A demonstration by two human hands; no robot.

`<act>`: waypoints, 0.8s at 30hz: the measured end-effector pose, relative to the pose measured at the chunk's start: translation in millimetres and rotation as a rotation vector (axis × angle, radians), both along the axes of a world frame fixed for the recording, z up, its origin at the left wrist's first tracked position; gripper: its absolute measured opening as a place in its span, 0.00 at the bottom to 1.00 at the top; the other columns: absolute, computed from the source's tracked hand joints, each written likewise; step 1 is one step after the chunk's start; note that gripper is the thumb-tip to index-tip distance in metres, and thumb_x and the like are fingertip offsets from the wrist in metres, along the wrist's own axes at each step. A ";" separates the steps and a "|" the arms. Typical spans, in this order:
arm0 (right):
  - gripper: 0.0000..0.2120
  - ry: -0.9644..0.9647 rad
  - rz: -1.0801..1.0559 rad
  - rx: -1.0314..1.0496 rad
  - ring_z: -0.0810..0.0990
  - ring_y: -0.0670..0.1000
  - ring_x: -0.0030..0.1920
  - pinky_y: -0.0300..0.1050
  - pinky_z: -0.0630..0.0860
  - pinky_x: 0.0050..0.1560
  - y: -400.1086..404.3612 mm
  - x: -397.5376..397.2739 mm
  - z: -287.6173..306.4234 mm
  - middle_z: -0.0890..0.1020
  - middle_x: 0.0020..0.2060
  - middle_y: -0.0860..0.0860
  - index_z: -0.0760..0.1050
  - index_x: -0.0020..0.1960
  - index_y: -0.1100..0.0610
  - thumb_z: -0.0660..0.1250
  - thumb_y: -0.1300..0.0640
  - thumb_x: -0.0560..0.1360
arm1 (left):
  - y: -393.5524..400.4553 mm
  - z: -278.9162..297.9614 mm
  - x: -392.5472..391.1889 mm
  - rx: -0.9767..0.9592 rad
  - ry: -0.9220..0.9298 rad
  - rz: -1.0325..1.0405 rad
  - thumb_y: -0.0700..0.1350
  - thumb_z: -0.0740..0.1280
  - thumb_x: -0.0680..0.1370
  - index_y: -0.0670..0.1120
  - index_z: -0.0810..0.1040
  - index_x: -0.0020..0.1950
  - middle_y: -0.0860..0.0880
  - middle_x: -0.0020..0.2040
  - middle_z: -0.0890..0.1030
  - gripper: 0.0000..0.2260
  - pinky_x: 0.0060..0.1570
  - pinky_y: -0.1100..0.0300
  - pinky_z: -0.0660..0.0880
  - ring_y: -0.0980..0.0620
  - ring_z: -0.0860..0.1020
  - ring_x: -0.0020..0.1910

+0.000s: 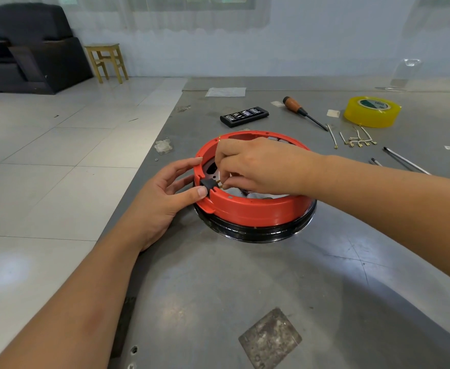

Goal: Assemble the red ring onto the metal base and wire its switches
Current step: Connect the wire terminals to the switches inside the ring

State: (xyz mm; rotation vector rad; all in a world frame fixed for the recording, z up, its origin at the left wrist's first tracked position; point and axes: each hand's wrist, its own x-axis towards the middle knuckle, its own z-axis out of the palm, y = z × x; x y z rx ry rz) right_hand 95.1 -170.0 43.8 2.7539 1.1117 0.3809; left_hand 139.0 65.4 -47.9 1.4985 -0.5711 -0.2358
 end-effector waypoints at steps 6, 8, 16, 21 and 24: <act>0.10 0.114 -0.097 0.246 0.75 0.44 0.44 0.47 0.76 0.49 -20.3 3.4 -0.8 0.74 0.60 0.47 0.78 0.56 0.51 0.72 0.52 0.77 | -0.4 -0.2 0.8 0.000 0.007 -0.001 0.51 0.81 0.68 0.58 0.80 0.69 0.58 0.72 0.79 0.30 0.72 0.45 0.74 0.52 0.76 0.72; 0.09 0.106 -0.129 0.247 0.76 0.46 0.44 0.49 0.76 0.49 -26.7 4.5 0.7 0.74 0.61 0.46 0.78 0.56 0.50 0.71 0.51 0.78 | -0.7 -0.6 1.0 -0.006 0.005 -0.003 0.48 0.81 0.69 0.58 0.80 0.70 0.58 0.72 0.79 0.29 0.72 0.45 0.74 0.51 0.77 0.72; 0.09 0.093 -0.139 0.254 0.65 0.39 0.42 0.37 0.65 0.49 -26.6 10.9 -1.8 0.77 0.59 0.48 0.78 0.60 0.52 0.69 0.53 0.80 | -1.3 -1.1 0.8 -0.021 0.008 -0.001 0.44 0.79 0.71 0.57 0.81 0.69 0.58 0.70 0.80 0.27 0.69 0.49 0.77 0.52 0.78 0.71; 0.09 0.260 -0.308 0.430 0.75 0.32 0.39 0.26 0.67 0.41 -24.3 15.9 -3.2 0.80 0.43 0.39 0.80 0.57 0.50 0.71 0.51 0.78 | -1.3 -2.3 1.7 -0.028 0.001 -0.008 0.45 0.80 0.71 0.56 0.81 0.70 0.56 0.71 0.80 0.27 0.68 0.52 0.78 0.50 0.78 0.71; 0.06 0.392 -0.387 0.523 0.77 0.31 0.39 0.27 0.70 0.42 -25.6 19.6 -0.4 0.84 0.42 0.40 0.84 0.53 0.50 0.73 0.51 0.77 | -0.5 -1.7 1.9 -0.016 0.002 0.000 0.50 0.81 0.68 0.57 0.80 0.70 0.57 0.72 0.79 0.30 0.70 0.47 0.76 0.50 0.77 0.72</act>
